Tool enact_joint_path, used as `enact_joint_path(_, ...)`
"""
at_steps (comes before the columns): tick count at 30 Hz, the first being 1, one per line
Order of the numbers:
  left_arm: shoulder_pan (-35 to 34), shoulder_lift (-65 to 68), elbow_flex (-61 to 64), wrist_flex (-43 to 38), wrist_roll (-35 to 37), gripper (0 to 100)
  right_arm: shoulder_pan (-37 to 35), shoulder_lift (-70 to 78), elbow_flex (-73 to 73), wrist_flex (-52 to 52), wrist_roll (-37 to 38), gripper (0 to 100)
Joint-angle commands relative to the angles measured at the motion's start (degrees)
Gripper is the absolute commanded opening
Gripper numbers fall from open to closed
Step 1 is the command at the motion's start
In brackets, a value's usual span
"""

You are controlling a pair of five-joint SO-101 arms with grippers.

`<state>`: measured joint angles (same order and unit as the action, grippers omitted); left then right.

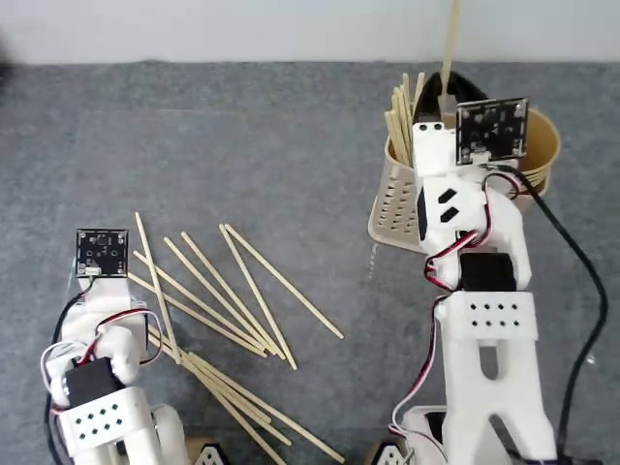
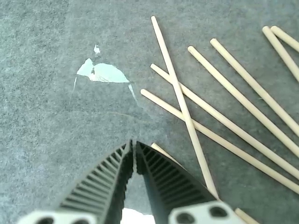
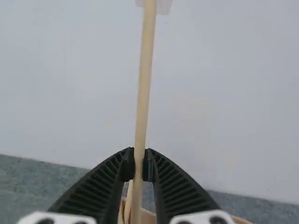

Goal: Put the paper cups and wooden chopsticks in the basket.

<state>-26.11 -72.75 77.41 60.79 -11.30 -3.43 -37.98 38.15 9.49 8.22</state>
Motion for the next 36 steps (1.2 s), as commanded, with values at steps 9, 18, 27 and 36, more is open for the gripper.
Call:
enact_joint_path(9,0.0,-0.7,-0.3,-1.2,0.5,1,-4.7,0.0,-17.7,24.7,-5.4,14.0)
enact_joint_path(18,0.0,-0.7,-0.3,-1.2,0.5,1,-21.5,2.2,-17.8,46.4,-6.0,14.0)
enact_joint_path(27,0.0,-0.7,-0.3,-1.2,0.5,1,-32.1,19.0,-16.2,50.0,-13.2,24.8)
enact_joint_path(36,0.0,-0.7,-0.3,-1.2,0.5,1,-39.6,36.8,-16.3,42.2,-13.2,25.0)
